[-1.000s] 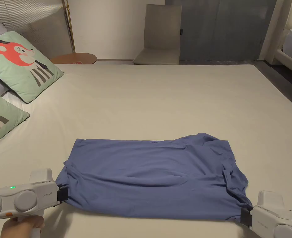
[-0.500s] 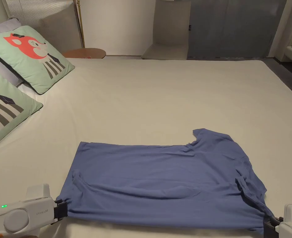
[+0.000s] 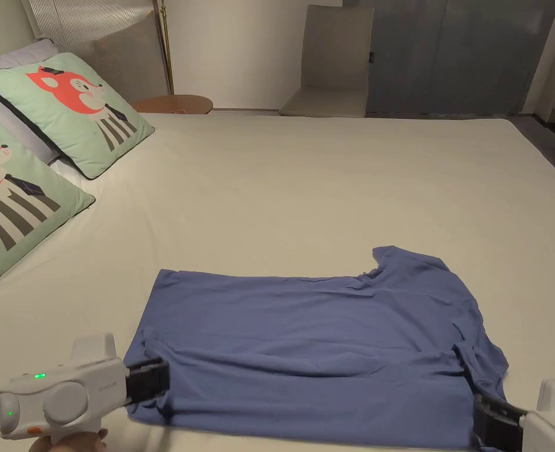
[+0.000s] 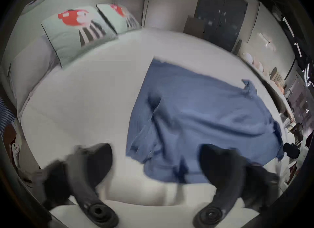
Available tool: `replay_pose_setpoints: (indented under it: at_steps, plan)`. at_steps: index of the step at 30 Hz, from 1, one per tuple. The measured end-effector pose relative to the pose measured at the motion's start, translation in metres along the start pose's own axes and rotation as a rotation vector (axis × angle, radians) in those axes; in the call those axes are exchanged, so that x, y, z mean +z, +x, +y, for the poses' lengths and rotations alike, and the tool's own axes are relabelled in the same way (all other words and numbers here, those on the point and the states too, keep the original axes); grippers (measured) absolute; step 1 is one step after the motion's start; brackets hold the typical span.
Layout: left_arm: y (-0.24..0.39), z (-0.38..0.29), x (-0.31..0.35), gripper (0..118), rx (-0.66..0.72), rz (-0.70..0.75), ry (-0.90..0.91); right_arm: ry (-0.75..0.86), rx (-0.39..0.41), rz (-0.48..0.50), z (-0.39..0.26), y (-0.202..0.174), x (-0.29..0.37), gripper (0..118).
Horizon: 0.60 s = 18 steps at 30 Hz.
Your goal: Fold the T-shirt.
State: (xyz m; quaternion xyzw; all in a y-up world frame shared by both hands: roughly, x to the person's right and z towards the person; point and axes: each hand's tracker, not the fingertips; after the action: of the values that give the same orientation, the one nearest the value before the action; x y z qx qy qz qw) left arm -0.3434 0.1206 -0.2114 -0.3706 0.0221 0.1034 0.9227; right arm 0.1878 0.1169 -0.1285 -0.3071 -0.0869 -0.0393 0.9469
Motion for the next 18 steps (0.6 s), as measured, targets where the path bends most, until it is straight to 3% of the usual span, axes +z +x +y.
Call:
replay_pose_setpoints:
  at_steps: [8, 16, 17, 18]
  plan:
    - [0.081, 0.056, 0.094, 110, -0.097, -0.107, 0.516, 0.398, 0.05, 0.051, 0.092, -0.046, 0.058, 110]
    - [0.114, 0.058, 0.111, 107, -0.163, -0.082, 0.678, 0.547, 0.086, 0.032, 0.108, -0.078, 0.077, 108]
    - [0.116, 0.057, 0.11, 102, -0.168, -0.087, 0.687, 0.557, 0.09, 0.037, 0.108, -0.08, 0.081, 103]
    - [0.117, 0.054, 0.108, 84, -0.175, -0.095, 0.704, 0.563, 0.102, 0.044, 0.109, -0.083, 0.083, 90]
